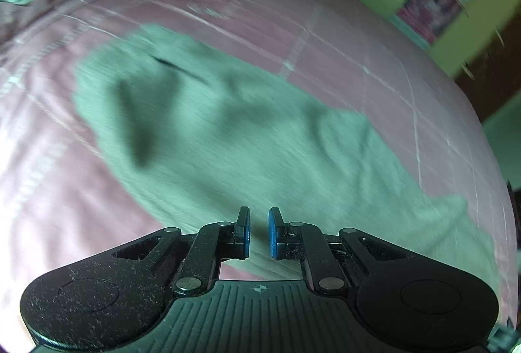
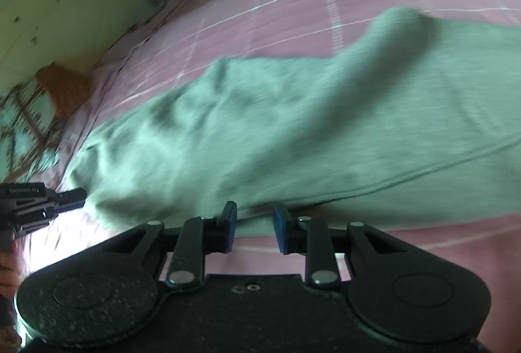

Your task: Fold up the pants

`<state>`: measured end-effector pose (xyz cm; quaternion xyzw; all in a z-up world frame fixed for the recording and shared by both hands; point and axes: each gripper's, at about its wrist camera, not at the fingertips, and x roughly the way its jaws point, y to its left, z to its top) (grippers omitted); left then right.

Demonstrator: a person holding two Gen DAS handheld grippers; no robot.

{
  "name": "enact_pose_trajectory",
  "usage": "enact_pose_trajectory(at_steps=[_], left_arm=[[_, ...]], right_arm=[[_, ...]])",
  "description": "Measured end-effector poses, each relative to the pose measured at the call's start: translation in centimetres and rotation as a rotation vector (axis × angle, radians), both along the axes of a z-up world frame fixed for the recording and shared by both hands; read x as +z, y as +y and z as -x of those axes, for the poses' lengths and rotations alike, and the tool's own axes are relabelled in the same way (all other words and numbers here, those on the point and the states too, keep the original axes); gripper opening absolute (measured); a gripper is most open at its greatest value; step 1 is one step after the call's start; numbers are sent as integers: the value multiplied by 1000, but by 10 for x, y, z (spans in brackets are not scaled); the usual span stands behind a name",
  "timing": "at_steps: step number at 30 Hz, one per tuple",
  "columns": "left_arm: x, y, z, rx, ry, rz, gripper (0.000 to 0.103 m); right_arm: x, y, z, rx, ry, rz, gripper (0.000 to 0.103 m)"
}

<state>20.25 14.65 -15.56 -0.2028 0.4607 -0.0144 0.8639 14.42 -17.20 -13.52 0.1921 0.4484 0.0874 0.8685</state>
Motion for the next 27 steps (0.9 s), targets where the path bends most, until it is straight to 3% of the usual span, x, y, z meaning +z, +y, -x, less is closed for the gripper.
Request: enact_pose_trajectory(at_steps=[3, 6, 11, 19, 21, 27], left_arm=[[-19, -23, -1, -40, 47, -15, 10], [-34, -21, 2, -18, 54, 5, 9], [-34, -18, 3, -14, 66, 17, 9], [-35, -25, -3, -11, 70, -8, 9], [-35, -27, -5, -12, 70, -16, 9], [-34, -30, -5, -30, 59, -37, 9]], right_arm=[[0, -35, 6, -91, 11, -2, 26], [-3, -64, 11, -161, 24, -2, 25], [-11, -99, 12, -256, 27, -15, 22], [-34, -135, 1, -445, -10, -160, 18], [-35, -139, 3, -477, -15, -207, 12], [2, -132, 36, -428, -140, -135, 7]])
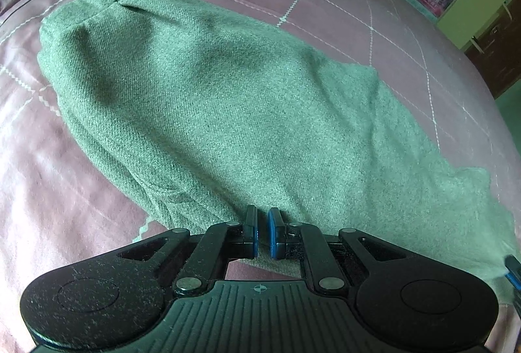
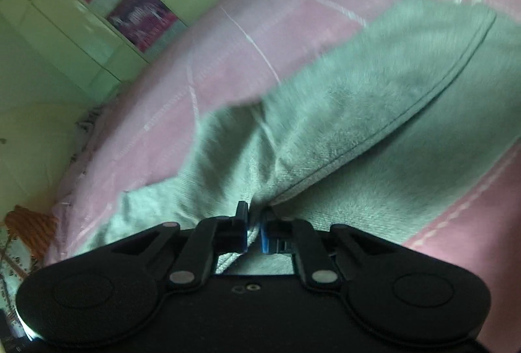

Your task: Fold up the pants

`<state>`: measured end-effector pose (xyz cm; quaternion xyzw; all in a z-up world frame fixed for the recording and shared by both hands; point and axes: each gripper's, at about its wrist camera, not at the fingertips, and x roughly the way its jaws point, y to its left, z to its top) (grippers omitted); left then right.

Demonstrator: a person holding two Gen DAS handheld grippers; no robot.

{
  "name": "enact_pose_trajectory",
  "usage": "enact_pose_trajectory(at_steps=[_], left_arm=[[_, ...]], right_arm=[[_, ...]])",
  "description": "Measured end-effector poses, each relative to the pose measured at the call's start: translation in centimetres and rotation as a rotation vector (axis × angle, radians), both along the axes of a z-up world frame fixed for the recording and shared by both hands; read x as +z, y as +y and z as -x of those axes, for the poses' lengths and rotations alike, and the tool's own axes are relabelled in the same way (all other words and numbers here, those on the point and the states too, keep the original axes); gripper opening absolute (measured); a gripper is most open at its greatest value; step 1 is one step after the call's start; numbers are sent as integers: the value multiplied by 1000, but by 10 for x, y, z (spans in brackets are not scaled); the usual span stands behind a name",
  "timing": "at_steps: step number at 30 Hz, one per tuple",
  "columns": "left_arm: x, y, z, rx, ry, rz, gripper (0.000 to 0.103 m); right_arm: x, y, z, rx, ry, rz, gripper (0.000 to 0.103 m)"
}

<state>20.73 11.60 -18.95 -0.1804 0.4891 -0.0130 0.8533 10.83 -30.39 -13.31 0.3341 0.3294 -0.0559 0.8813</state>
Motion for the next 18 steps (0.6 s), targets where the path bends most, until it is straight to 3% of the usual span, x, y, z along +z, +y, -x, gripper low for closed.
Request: enact_pose_trajectory(at_steps=[3, 8, 9, 11, 13, 18], left_arm=[[0, 0, 0, 0, -1, -1, 9], [2, -3, 1, 0, -6, -20, 9], [3, -5, 1, -1, -7, -28, 9], [9, -9, 2, 3, -10, -36, 10], [15, -14, 4, 1, -25, -32, 10], [22, -43, 9, -57, -37, -25, 10]], right_arm=[[6, 2, 22, 18, -11, 12, 7], [-32, 0, 18, 40, 120, 59, 6], [-34, -1, 17, 42, 120, 68, 8], [-26, -1, 16, 54, 108, 66, 24], [-16, -9, 19, 56, 82, 42, 30], [-6, -43, 33, -29, 73, 46, 31]])
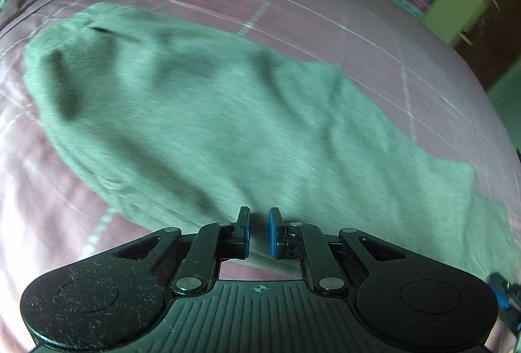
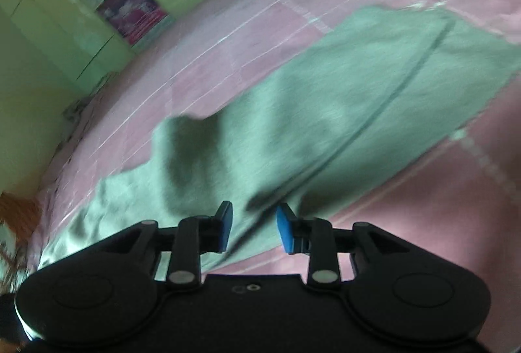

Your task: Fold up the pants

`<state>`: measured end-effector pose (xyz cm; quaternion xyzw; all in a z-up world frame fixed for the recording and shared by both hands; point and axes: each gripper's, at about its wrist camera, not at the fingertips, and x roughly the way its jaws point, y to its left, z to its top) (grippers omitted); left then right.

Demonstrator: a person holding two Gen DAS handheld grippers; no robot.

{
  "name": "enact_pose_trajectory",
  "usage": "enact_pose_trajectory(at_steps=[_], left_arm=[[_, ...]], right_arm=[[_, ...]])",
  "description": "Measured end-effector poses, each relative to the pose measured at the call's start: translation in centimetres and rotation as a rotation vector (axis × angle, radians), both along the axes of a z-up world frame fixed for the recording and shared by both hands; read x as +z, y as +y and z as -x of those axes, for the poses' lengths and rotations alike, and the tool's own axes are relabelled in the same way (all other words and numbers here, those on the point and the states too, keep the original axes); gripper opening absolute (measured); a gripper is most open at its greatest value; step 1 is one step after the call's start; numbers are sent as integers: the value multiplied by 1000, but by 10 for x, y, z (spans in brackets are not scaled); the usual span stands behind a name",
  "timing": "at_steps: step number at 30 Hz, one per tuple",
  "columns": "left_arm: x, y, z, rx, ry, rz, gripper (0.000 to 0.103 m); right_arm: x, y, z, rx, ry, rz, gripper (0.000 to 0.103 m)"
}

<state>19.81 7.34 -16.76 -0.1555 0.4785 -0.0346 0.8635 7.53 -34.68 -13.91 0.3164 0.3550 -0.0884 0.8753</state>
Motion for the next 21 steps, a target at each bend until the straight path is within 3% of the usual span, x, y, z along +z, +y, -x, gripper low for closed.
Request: enact_pose_trajectory(at_steps=[6, 14, 21], left_arm=[[-10, -34, 3, -48, 22, -34, 10], [-17, -39, 0, -51, 36, -64, 10], [-18, -43, -2, -44, 37, -84, 10]], right_arm=[[-6, -60, 4, -151, 7, -17, 27], [-18, -117, -33, -268, -6, -13, 21], [-15, -133, -49, -309, -34, 10, 7]])
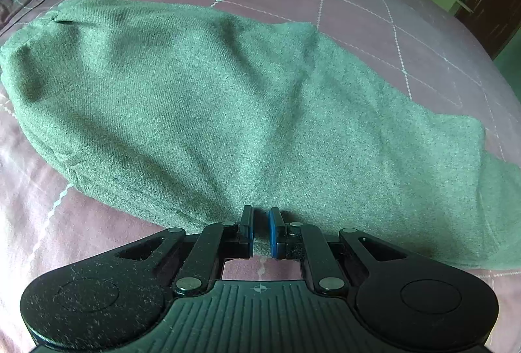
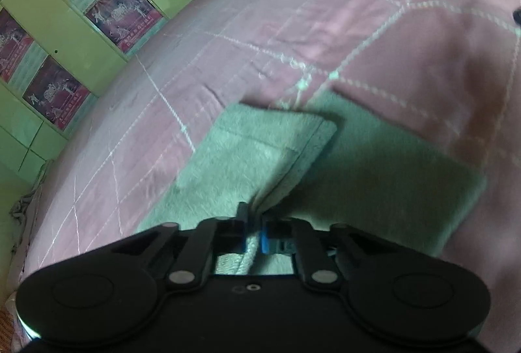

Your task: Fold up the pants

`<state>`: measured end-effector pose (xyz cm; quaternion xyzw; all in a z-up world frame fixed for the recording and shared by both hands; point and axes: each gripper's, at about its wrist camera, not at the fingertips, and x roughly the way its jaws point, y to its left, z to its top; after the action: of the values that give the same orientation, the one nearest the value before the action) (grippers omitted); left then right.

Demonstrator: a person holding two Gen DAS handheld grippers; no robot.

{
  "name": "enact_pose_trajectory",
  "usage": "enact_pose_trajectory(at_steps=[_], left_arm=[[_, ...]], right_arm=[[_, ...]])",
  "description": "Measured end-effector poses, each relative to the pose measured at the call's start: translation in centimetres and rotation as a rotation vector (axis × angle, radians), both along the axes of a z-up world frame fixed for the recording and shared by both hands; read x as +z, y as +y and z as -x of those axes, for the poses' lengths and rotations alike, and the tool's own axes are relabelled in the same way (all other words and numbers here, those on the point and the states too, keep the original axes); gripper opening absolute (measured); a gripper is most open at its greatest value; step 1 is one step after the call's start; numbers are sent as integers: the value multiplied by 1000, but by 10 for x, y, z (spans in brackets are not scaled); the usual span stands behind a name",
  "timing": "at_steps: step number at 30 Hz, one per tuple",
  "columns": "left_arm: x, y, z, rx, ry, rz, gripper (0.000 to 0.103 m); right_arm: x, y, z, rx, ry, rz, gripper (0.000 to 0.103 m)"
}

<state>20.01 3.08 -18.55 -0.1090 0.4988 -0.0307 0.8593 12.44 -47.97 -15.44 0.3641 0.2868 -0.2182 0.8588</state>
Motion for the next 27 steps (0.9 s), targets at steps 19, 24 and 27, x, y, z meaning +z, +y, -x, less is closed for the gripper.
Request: enact_pose_trajectory(at_steps=[19, 24, 27], left_arm=[[0, -1, 3, -10, -11, -14, 10], [0, -2, 3, -10, -10, -17, 10], [0, -1, 3, -11, -10, -18, 10]], right_arm=[[7, -6, 59, 19, -12, 62, 24], [-1, -35, 44, -57, -17, -25, 24], [-2, -44, 35, -66, -4, -24, 19]])
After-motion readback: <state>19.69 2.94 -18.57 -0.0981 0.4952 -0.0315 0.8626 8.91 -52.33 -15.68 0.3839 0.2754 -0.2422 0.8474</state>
